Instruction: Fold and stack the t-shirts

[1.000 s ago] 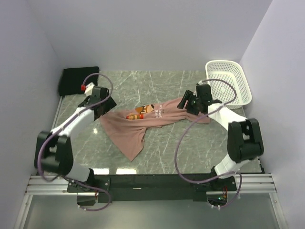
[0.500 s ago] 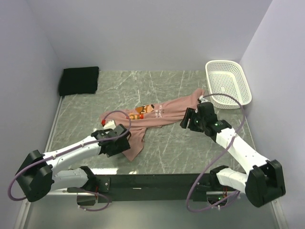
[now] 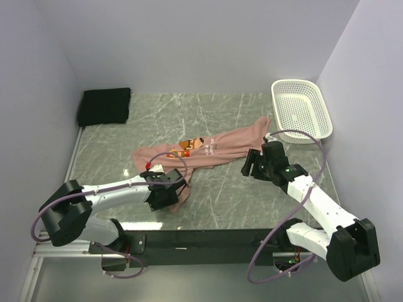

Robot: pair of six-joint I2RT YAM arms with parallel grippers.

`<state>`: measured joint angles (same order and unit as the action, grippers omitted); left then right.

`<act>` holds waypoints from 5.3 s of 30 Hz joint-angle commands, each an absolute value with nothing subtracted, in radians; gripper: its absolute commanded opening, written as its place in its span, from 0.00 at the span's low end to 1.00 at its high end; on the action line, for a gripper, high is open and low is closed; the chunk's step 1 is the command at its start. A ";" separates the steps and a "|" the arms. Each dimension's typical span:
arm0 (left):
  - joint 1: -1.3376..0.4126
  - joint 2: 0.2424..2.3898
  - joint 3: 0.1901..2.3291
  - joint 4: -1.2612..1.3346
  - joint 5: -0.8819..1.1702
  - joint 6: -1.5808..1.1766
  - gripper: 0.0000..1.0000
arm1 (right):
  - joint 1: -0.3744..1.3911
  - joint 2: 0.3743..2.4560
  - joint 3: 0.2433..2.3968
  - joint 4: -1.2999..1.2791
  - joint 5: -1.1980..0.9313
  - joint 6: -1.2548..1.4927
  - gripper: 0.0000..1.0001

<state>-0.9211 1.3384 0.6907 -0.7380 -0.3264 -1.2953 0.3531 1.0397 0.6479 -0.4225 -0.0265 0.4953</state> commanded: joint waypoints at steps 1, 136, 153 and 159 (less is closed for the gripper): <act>-0.939 1.368 0.741 -0.738 -0.319 -1.315 0.63 | 0.360 1.035 0.641 -0.408 -0.011 0.476 0.73; -0.304 1.201 0.988 -0.451 -0.454 -0.525 0.01 | 0.048 1.699 1.372 -0.478 -0.067 0.523 0.53; -0.249 1.152 0.931 -0.419 -0.425 -0.534 0.01 | 0.018 1.661 0.985 -0.184 -0.132 0.778 0.53; -0.230 1.146 0.930 -0.416 -0.405 -0.537 0.01 | 0.017 1.700 0.988 -0.179 -0.138 0.799 0.52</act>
